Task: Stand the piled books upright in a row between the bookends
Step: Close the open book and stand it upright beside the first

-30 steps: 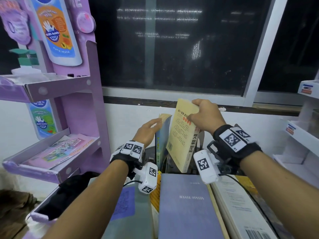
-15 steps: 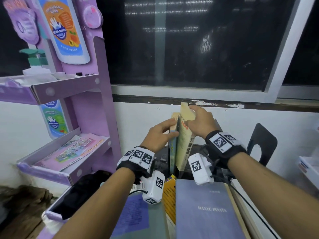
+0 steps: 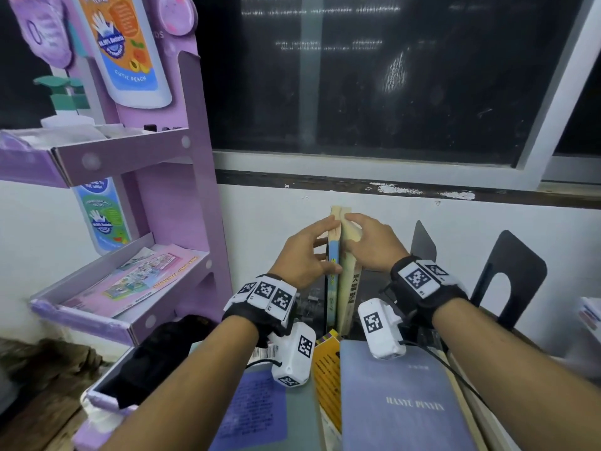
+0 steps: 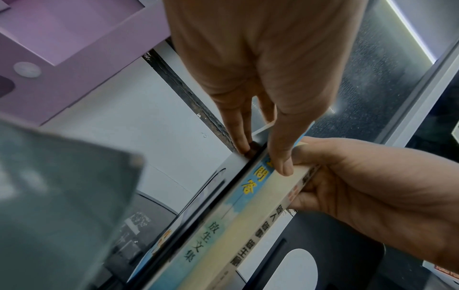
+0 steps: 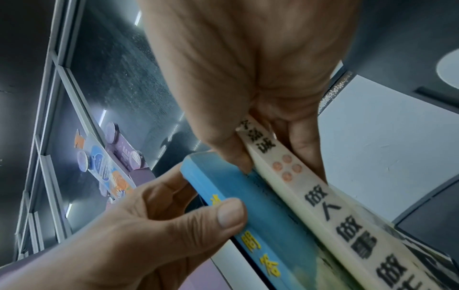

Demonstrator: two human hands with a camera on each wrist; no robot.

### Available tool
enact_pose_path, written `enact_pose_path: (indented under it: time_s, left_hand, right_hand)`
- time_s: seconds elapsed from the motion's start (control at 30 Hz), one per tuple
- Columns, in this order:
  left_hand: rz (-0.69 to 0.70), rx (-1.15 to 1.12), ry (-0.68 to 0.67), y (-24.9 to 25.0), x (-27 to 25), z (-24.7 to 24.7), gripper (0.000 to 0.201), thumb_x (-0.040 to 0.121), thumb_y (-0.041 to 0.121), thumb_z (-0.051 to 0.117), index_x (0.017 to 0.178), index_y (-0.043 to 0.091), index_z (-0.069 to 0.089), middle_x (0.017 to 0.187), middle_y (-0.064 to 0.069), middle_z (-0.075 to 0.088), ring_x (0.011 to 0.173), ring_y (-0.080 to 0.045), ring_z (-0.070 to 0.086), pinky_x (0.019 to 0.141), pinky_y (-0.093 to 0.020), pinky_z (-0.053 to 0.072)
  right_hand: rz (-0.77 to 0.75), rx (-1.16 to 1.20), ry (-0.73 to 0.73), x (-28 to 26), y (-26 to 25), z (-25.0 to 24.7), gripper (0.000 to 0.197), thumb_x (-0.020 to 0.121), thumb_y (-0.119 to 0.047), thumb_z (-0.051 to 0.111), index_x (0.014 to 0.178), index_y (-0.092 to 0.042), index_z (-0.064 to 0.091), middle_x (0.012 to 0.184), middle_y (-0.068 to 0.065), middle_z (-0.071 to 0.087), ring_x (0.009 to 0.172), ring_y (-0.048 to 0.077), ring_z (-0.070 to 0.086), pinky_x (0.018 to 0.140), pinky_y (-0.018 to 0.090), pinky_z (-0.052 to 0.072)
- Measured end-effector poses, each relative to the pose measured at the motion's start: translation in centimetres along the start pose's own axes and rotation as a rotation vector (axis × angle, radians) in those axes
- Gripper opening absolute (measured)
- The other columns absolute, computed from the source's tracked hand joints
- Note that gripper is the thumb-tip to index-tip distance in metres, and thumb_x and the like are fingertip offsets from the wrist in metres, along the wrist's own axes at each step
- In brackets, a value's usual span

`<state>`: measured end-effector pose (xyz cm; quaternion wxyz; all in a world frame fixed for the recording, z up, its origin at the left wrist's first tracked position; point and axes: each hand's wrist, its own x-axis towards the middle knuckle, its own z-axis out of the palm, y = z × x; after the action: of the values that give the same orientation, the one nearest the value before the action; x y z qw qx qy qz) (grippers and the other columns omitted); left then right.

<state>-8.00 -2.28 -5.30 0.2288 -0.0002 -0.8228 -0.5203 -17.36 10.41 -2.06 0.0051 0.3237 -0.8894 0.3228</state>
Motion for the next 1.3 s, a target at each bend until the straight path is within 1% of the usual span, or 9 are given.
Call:
enact_pose_path:
  time_s: [0.13,0.23,0.33,0.5,0.6,0.8,0.97,1.07,1.3]
  left_hand:
    - [-0.002,0.067,-0.017,0.1,0.0,-0.2,0.084,0.069,-0.005,0.08,0.141,0.019,0.044,0.147,0.006,0.042,0.11,-0.007,0.05,0.077,-0.001,0.045]
    - [-0.013,0.073,-0.033,0.3,0.0,-0.3,0.084,0.07,-0.006,0.079,0.141,0.022,0.043,0.146,0.006,0.042,0.108,-0.008,0.05,0.069,0.001,0.043]
    - [-0.018,0.06,-0.034,0.2,-0.1,-0.3,0.084,0.069,-0.006,0.079,0.141,0.021,0.044,0.147,0.006,0.042,0.111,-0.01,0.051,0.073,-0.002,0.047]
    - [-0.039,0.042,-0.049,0.4,-0.1,-0.4,0.085,0.07,-0.001,0.08,0.143,0.023,0.043,0.148,0.008,0.041,0.11,-0.007,0.051,0.074,-0.002,0.047]
    - [-0.052,0.032,-0.037,0.4,0.1,-0.4,0.084,0.069,0.0,0.081,0.141,0.025,0.046,0.146,0.008,0.045,0.109,-0.007,0.055,0.073,-0.005,0.05]
    - [-0.076,0.023,-0.023,0.3,0.3,-0.6,0.083,0.068,0.0,0.082,0.139,0.027,0.047,0.141,0.005,0.049,0.107,-0.011,0.058,0.069,-0.018,0.057]
    - [-0.091,0.011,-0.004,0.3,0.4,-0.5,0.079,0.069,-0.002,0.081,0.137,0.026,0.05,0.138,0.003,0.051,0.108,-0.017,0.061,0.072,-0.034,0.061]
    - [-0.093,0.003,0.008,0.3,0.5,-0.5,0.077,0.069,-0.004,0.08,0.135,0.024,0.052,0.138,0.002,0.05,0.11,-0.021,0.061,0.07,-0.042,0.061]
    - [-0.055,-0.011,0.003,0.4,0.3,-0.4,0.07,0.069,-0.006,0.08,0.123,0.032,0.056,0.133,0.008,0.051,0.107,-0.019,0.061,0.069,-0.04,0.061]
  right_hand:
    - [-0.002,0.025,-0.086,-0.3,-0.2,-0.4,0.072,0.086,-0.02,0.062,0.15,-0.023,0.031,0.139,0.01,0.053,0.112,0.025,0.058,0.085,0.025,0.046]
    - [0.0,0.086,-0.19,-0.6,-0.1,-0.9,0.086,0.08,-0.015,0.068,0.153,-0.024,0.023,0.128,0.009,0.059,0.1,0.021,0.063,0.085,0.034,0.055]
    - [-0.013,0.101,-0.268,-1.1,0.1,-1.3,0.096,0.079,-0.008,0.074,0.154,-0.025,0.017,0.139,0.008,0.051,0.114,0.02,0.06,0.076,0.028,0.058]
    - [-0.063,0.073,-0.248,-1.3,0.7,-1.2,0.098,0.077,-0.011,0.08,0.153,-0.022,0.02,0.146,0.005,0.047,0.133,0.016,0.045,0.074,0.017,0.052]
    - [-0.097,0.027,-0.198,-1.1,0.9,-0.8,0.097,0.076,-0.018,0.082,0.152,-0.021,0.023,0.144,0.006,0.049,0.133,0.016,0.045,0.085,0.02,0.048]
    - [-0.107,0.052,-0.163,-0.9,1.0,-0.2,0.097,0.075,-0.02,0.082,0.152,-0.022,0.024,0.142,0.009,0.051,0.116,0.026,0.059,0.082,0.024,0.049]
    - [-0.094,0.11,-0.14,-0.7,1.3,0.1,0.096,0.074,-0.012,0.083,0.151,-0.024,0.027,0.138,0.008,0.053,0.1,0.025,0.064,0.059,0.013,0.049]
    - [-0.094,0.101,-0.127,-0.6,1.4,0.3,0.095,0.074,-0.009,0.082,0.15,-0.025,0.027,0.138,0.008,0.053,0.103,0.026,0.063,0.057,0.013,0.049]
    - [-0.11,0.084,-0.178,-1.0,1.1,-0.2,0.096,0.07,-0.008,0.084,0.148,-0.024,0.03,0.136,0.009,0.055,0.098,0.025,0.065,0.065,0.017,0.051]
